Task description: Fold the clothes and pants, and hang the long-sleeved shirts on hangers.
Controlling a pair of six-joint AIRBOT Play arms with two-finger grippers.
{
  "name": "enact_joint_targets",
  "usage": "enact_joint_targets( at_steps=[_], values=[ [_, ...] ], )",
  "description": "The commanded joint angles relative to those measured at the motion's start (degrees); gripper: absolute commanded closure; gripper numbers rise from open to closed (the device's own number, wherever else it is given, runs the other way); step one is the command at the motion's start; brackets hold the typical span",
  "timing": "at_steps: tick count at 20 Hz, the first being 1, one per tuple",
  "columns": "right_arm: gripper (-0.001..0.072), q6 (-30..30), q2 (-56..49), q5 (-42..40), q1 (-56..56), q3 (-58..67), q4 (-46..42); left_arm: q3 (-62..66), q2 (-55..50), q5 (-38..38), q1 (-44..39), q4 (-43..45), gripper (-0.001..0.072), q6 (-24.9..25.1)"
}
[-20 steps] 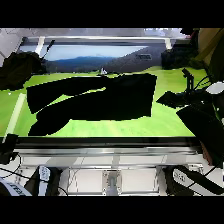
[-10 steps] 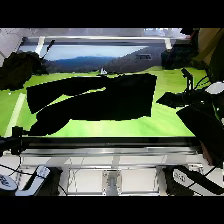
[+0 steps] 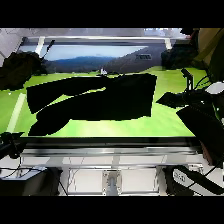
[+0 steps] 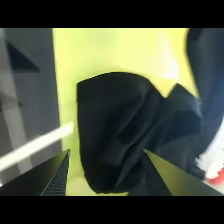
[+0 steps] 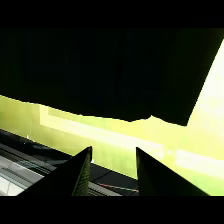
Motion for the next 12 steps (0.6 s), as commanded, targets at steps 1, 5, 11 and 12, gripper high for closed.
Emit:
enact_joint_targets(
  at_steps=[1,5,11,12],
  values=[
    [0.0394,0.28,0.0,0.11,0.02,-0.02,0.11,-0.04,-6.47,-2.75,2.05,-1.7,0.0228,6.08],
    [0.0394,0.5,0.0,0.72,0.02,-0.02,0.76,-0.04,-7.63,0.04,2.05,0.46,0.0227,6.03],
    [0.0394,0.52,0.0,0.11,0.02,-0.02,0.87,-0.04,-9.4,4.5,-2.67,0.0,0.0228,6.08],
    [0.0394,0.63,0.0,0.07,0.02,-0.02,0.92,-0.04,-10.14,5.29,-4.42,-0.04,0.0228,6.12]
  ],
)
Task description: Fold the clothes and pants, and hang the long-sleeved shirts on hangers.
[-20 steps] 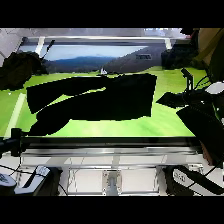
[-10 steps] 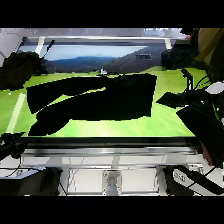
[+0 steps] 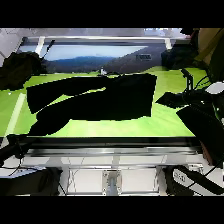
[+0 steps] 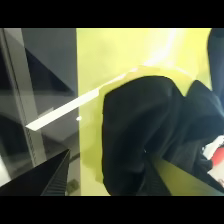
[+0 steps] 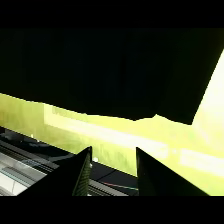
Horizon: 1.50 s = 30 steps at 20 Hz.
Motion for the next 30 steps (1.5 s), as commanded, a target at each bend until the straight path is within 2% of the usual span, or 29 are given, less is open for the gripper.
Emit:
enact_joint_targets(
  at_steps=[1,3,7,8,9,10,13,16,19,20,22,25,26,28,30],
  values=[
    [0.0395,0.33,0.0,-0.33,0.02,-0.02,0.31,-0.04,-1.95,4.15,-4.72,0.37,0.0228,0.33],
    [0.0395,1.57,0.0,-0.13,0.02,-0.02,0.46,-0.04,-2.14,7.34,-7.74,0.28,0.0229,0.35],
    [0.0395,1.73,0.0,0.68,0.02,-0.02,0.48,-0.04,-2.14,9.33,-8.9,-0.07,0.0341,0.2],
    [0.0395,1.73,0.0,0.63,0.02,-0.02,0.48,-0.04,-2.14,9.73,-8.96,-0.07,0.0449,0.2],
    [0.0394,1.7,0.0,0.37,0.02,-0.02,0.48,-0.04,-2.14,10.25,-9.01,-0.07,0.0613,0.24],
    [0.0395,1.7,0.0,0.02,0.02,-0.02,0.48,-0.04,-2.14,10.8,-9.01,-0.07,0.0698,0.28],
    [0.0394,1.49,0.7,-0.22,0.0,-0.02,0.0,0.02,-2.08,11.82,-8.96,-1.07,0.07,0.31],
    [0.0394,1.7,4.52,-0.52,-0.11,-0.98,-7.69,0.2,-1.05,11.91,-8.94,-2.19,0.07,1.36],
    [0.0394,6.45,8.35,-6.12,-0.83,-11.72,-11.26,1.03,0.42,11.85,-8.94,-2.29,0.07,1.92],
    [0.0394,7.39,8.63,-8.96,-2.05,-16.28,-8.63,1.27,1.07,11.85,-8.94,-2.23,0.0701,1.92],
    [0.0393,6.82,8.02,-16.85,-5.53,-25.59,5.16,1.46,2.19,11.87,-8.94,-2.23,0.07,1.95],
    [0.035,-3.23,3.45,-22.49,-6.38,-34.56,25.83,1.53,3.08,11.74,-8.98,-2.23,0.07,1.92],
    [0.0283,-6.51,1.25,-23.58,-5.35,-35.6,30.38,1.53,3.28,11.63,-8.98,-2.25,0.0701,1.9],
    [0.0276,-10.95,-3.08,-26.38,-2.19,-35.5,36.28,1.53,3.65,11.08,-8.98,-2.25,0.07,1.9],
    [0.0276,-12.35,-5.66,-31.8,0.02,-35.5,40.24,1.53,4.2,10.6,-8.98,-2.56,0.0701,1.9]
  ],
)
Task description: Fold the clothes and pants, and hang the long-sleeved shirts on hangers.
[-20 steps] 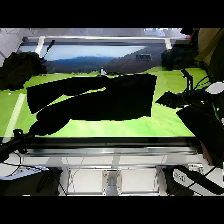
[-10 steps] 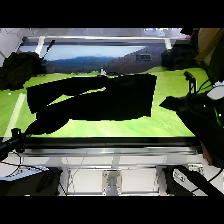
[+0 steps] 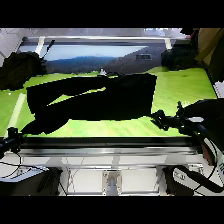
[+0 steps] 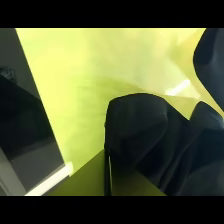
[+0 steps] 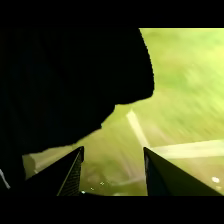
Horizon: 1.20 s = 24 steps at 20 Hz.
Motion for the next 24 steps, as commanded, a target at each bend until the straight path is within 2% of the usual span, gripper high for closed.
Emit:
enact_joint_targets(
  at_steps=[1,4,11,12,13,14,15,18,21,24],
  values=[
    [0.0277,-5.66,-4.83,-9.44,3.06,-1.86,12.85,0.04,1.07,-0.83,-0.04,-0.5,0.0701,0.04],
    [0.0277,-10.4,-6.25,-11.04,3.74,-1.53,19.65,0.04,1.49,-0.68,-0.04,-0.46,0.0701,0.04],
    [0.029,-10.99,-10.64,-13.05,7.02,2.43,22.84,0.04,1.6,-0.66,-0.04,-0.48,0.07,0.07],
    [0.0356,-10.99,-11.52,-12.98,7.58,3.43,22.91,0.04,1.6,-0.66,-0.04,-0.48,0.07,0.07],
    [0.0463,-11.06,-12.02,-12.76,7.93,4.22,22.86,0.07,1.6,-0.66,-0.04,-0.48,0.0701,0.07],
    [0.0624,-11.21,-12.09,-12.46,8.11,5.01,22.88,0.09,1.6,-0.63,-0.04,-0.48,0.07,0.07],
    [0.0685,-11.43,-12.02,-11.41,8.09,5.75,22.84,0.31,1.6,-0.66,-0.04,-0.48,0.0701,0.07],
    [0.0686,-11.37,-9.25,-4.79,5.84,8.57,19.67,4.0,2.86,-0.66,-0.02,-1.01,0.0701,0.11],
    [0.0686,-9.92,-1.92,2.97,-0.59,9.55,13.79,12.66,6.49,-0.68,-0.02,-2.89,0.0701,0.0],
    [0.0686,-1.31,8.22,9.14,-8.98,9.55,0.44,20.61,9.94,-0.94,-0.07,-5.25,0.0702,-0.02]
  ],
)
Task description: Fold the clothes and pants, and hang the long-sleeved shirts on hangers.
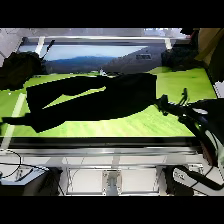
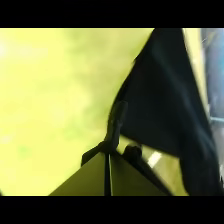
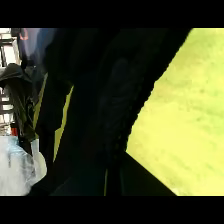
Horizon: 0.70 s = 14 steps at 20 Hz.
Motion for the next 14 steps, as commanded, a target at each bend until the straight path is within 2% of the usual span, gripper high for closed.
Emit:
enact_joint_targets(
  at_steps=[1,3,5,7,9,11,14],
  values=[
    [0.0686,9.01,10.88,9.2,-9.18,0.57,-17.0,8.07,4.02,-0.13,-0.02,-3.21,0.0701,-0.07],
    [0.0686,13.51,16.63,13.09,-14.6,0.57,-28.98,8.52,5.84,-0.37,-0.04,-3.65,0.0701,-0.26],
    [0.0686,15.13,19.82,16.44,-18.88,0.57,-37.57,8.48,6.05,-4.55,-0.02,0.63,0.0701,-0.57],
    [0.0686,15.1,20.09,19.32,-21.62,0.5,-42.05,7.72,6.12,-7.63,-0.02,6.91,0.0702,-1.36],
    [0.0686,15.1,20.09,19.26,-22.53,0.0,-46.58,6.6,6.12,-7.58,-0.02,12.04,0.0702,-1.29],
    [0.0686,15.1,20.09,18.99,-22.53,-0.83,-49.53,6.38,6.1,-7.87,-0.09,12.39,0.0701,-0.13],
    [0.0686,15.1,20.09,19.02,-22.53,-2.25,-51.39,5.4,6.12,-12.24,-0.26,13.62,0.0702,-0.09]
  ],
)
